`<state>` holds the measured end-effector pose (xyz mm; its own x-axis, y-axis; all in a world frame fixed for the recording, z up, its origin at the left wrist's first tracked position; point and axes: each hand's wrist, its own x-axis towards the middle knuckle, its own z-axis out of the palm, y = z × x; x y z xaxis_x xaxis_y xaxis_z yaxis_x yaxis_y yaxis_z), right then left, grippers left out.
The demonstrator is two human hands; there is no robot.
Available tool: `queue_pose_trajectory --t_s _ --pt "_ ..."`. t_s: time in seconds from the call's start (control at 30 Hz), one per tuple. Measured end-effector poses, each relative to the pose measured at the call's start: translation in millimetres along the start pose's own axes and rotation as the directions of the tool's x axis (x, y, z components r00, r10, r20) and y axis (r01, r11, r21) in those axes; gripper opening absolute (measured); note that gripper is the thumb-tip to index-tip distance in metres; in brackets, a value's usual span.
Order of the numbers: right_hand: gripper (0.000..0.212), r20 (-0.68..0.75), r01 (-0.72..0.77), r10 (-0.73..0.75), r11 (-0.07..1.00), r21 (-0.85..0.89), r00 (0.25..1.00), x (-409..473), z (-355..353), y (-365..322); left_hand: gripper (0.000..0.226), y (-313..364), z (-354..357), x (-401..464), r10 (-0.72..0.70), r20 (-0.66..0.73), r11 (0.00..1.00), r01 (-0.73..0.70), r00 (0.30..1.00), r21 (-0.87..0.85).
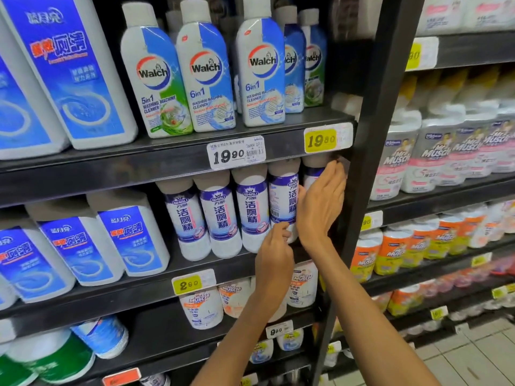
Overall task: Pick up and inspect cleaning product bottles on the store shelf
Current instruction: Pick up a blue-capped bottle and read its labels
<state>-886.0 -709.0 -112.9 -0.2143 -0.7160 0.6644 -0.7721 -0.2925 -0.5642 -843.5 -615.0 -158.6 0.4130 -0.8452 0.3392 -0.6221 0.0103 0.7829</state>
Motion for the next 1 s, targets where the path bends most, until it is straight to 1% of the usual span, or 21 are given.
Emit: queue_pose_trajectory --t_s 0.07,0.13,0.27,0.37,0.47,0.5,0.57,0.63,0.67,0.73,0.8,0.87,0.9,0.93,0.97,1.0 --pt "0.066 -0.031 -0.002 0.002 1.0 -0.015 1.0 -1 3 0 0.038 -5 -6 1 -0.018 -0.01 1.0 0.018 1.0 0.002" --pt "0.067 -0.055 -0.006 0.007 1.0 0.017 0.998 -2 3 -1 0.035 -9 -10 1 -0.027 -0.01 0.999 0.026 1.0 -0.023" --pt "0.077 -0.128 -0.003 0.027 0.983 0.181 0.991 -11 -7 -3 0.033 -13 -10 -1 0.047 -0.034 0.999 -0.047 0.998 -0.027" --pt "0.077 -0.122 -0.02 0.057 0.958 0.286 0.991 -21 -20 -5 0.036 -14 -5 -2 0.102 0.016 0.994 -0.101 0.995 -0.05" --pt "0.076 -0.051 -0.055 0.077 0.94 0.338 0.996 -28 -32 -2 0.045 -13 3 -2 0.169 0.076 0.982 -0.161 0.983 -0.096" --pt "0.077 -0.013 -0.082 0.093 0.93 0.359 0.996 -30 -36 -1 0.05 -13 6 -1 0.167 0.093 0.98 -0.156 0.982 -0.12" --pt "0.08 0.056 -0.116 0.102 0.91 0.398 0.993 -37 -46 5 0.058 -10 9 -2 0.107 0.162 0.969 -0.066 0.981 -0.238" --pt "0.081 0.13 -0.15 0.103 0.886 0.438 0.986 -44 -57 14 0.063 -10 11 -4 0.081 0.278 0.919 0.036 0.957 -0.392" --pt "0.082 0.178 -0.183 0.111 0.864 0.469 0.978 -47 -61 19 0.064 -12 12 -7 0.08 0.315 0.891 0.073 0.946 -0.447" --pt "0.083 0.267 -0.264 0.131 0.788 0.556 0.955 -53 -71 26 0.06 -18 13 -15 0.047 0.363 0.848 0.155 0.93 -0.506" --pt "0.083 0.295 -0.299 0.136 0.718 0.628 0.946 -60 -79 30 0.057 -17 7 -24 -0.012 0.413 0.834 0.237 0.911 -0.499" --pt "0.081 0.313 -0.302 0.106 0.663 0.685 0.944 -65 -87 32 0.056 -18 0 -34 -0.022 0.414 0.853 0.233 0.91 -0.467" --pt "0.077 0.334 -0.311 0.084 0.622 0.719 0.939 -66 -91 33 0.049 -18 -5 -40 -0.018 0.402 0.845 0.229 0.915 -0.483" --pt "0.072 0.358 -0.333 0.071 0.567 0.754 0.931 -65 -95 34 0.043 -18 -12 -46 -0.021 0.403 0.823 0.245 0.915 -0.513" --pt "0.067 0.388 -0.371 0.074 0.498 0.784 0.919 -64 -98 37 0.042 -18 -19 -52 -0.025 0.425 0.799 0.273 0.905 -0.535" --pt "0.064 0.435 -0.428 0.085 0.422 0.799 0.896 -60 -101 38 0.046 -19 -26 -58 -0.025 0.456 0.774 0.306 0.89 -0.555"
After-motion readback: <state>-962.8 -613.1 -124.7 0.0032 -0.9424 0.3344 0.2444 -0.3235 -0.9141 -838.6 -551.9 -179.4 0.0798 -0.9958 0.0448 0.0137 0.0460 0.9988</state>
